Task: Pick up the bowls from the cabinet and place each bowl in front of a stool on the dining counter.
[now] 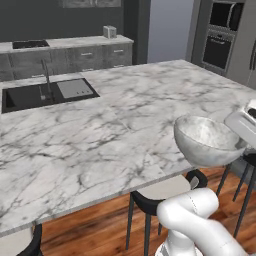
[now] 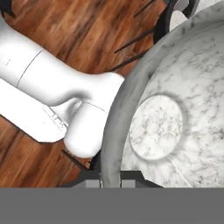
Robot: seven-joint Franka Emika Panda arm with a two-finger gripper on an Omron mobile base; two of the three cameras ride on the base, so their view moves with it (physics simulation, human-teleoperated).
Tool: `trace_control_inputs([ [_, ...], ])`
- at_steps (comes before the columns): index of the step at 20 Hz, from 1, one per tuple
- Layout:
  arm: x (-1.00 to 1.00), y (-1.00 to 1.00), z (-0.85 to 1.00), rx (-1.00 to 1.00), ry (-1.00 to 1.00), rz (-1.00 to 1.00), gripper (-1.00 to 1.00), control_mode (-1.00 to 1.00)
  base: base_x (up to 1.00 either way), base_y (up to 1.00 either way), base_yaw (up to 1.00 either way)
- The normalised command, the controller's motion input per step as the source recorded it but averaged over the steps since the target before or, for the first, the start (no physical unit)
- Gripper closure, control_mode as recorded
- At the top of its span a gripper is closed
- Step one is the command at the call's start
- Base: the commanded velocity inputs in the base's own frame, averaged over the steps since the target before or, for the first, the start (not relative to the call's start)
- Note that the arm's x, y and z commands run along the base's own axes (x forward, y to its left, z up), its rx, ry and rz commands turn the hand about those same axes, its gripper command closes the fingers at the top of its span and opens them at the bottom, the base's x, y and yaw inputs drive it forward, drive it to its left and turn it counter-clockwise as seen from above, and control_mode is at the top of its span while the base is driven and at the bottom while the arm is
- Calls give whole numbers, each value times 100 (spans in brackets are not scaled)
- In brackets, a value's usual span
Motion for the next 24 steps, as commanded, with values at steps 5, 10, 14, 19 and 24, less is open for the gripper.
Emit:
trace_control_inputs([
  [5, 99, 0, -28, 0, 3, 3, 100, -100, 0, 0, 0],
  [10, 80, 0, -39, 0, -8, 15, 100, -100, 0, 0, 0],
  [14, 71, 0, -52, -9, -6, 12, 100, -100, 0, 0, 0],
  [19, 90, 0, -62, -16, -1, 4, 100, -100, 0, 0, 0],
  [24, 88, 0, -64, -11, -1, 3, 100, -100, 0, 0, 0],
])
